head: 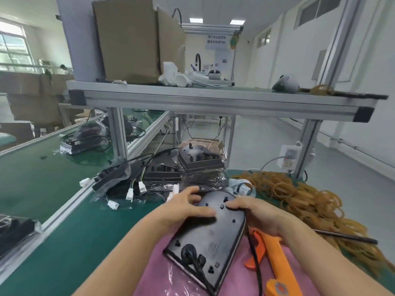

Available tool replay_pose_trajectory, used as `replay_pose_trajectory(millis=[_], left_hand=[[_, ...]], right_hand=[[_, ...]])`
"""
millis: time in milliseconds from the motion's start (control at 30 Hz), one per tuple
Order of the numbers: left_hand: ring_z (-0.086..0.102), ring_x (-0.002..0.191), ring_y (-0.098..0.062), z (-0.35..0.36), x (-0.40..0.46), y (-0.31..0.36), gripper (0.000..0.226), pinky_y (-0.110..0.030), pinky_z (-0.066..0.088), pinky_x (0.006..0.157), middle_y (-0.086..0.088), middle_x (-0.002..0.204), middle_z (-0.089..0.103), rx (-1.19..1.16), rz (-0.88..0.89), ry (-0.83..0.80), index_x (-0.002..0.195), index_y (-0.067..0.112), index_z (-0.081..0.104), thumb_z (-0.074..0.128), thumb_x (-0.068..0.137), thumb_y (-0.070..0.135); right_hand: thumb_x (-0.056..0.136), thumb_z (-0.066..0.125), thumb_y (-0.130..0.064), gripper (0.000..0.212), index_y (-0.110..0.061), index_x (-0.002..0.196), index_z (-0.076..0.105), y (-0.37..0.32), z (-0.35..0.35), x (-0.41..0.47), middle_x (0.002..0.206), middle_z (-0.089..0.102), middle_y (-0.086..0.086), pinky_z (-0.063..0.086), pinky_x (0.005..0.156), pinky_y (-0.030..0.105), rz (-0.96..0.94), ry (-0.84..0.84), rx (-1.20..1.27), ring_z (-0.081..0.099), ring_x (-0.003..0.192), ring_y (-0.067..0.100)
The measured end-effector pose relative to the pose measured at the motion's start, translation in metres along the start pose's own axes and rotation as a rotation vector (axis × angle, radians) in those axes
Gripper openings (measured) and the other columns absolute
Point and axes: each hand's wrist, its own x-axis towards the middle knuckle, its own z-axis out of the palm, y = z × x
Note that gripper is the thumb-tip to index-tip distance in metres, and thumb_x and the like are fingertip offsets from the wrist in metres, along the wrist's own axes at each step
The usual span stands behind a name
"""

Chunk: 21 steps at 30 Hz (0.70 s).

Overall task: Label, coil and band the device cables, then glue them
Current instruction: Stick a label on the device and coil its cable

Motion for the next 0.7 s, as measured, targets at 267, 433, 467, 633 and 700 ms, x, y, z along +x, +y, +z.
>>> replay_pose_trajectory(millis=[267, 433, 467, 633, 700], left_hand=[[0.071, 0.081, -0.033, -0.001, 0.015, -0.038, 0.056, -0.038, 0.058, 0.066, -0.022, 0.102, 0.072, -0.484, -0.182, 0.029, 0.112, 0.003, 0.067, 0.082, 0.060, 0.018], [0.070, 0.077, -0.033, -0.004, 0.013, -0.056, 0.060, -0.041, 0.060, 0.067, -0.023, 0.101, 0.072, -0.596, -0.186, 0.147, 0.109, 0.004, 0.068, 0.083, 0.052, 0.020], [0.070, 0.076, -0.033, -0.004, 0.012, -0.057, 0.060, -0.041, 0.060, 0.066, -0.024, 0.101, 0.072, -0.612, -0.191, 0.162, 0.108, 0.003, 0.068, 0.083, 0.052, 0.019], [0.070, 0.066, -0.029, 0.001, 0.012, -0.059, 0.052, -0.036, 0.058, 0.057, -0.021, 0.088, 0.074, -0.648, -0.199, 0.282, 0.106, 0.001, 0.067, 0.082, 0.059, 0.015], [0.070, 0.061, -0.028, 0.002, 0.013, -0.059, 0.043, -0.035, 0.057, 0.052, -0.020, 0.083, 0.074, -0.661, -0.191, 0.314, 0.105, 0.000, 0.067, 0.081, 0.066, 0.012]], right_hand=[[0.094, 0.058, -0.036, 0.025, -0.019, 0.111, 0.066, 0.007, 0.009, 0.012, 0.108, 0.071, 0.000, 0.055, 0.081, 0.031, -0.089, 0.110, -0.066, 0.068, 0.095, 0.015], [0.093, 0.059, -0.016, 0.012, -0.005, 0.096, 0.062, 0.045, -0.012, -0.014, 0.088, 0.064, 0.015, 0.047, 0.072, 0.034, 0.041, 0.081, -0.251, 0.060, 0.079, 0.024], [0.091, 0.060, -0.007, 0.012, 0.001, 0.100, 0.062, 0.049, -0.014, -0.021, 0.089, 0.064, 0.017, 0.047, 0.076, 0.036, 0.045, 0.096, -0.253, 0.061, 0.081, 0.027], [0.089, 0.064, -0.028, 0.015, -0.028, 0.104, 0.068, 0.036, -0.004, -0.049, 0.108, 0.064, -0.010, 0.043, 0.085, 0.019, -0.109, 0.423, -0.727, 0.059, 0.100, 0.008], [0.082, 0.065, -0.048, 0.015, -0.035, 0.085, 0.070, 0.031, 0.011, -0.064, 0.084, 0.066, -0.016, 0.042, 0.069, 0.014, -0.096, 0.278, -0.765, 0.060, 0.079, -0.001]])
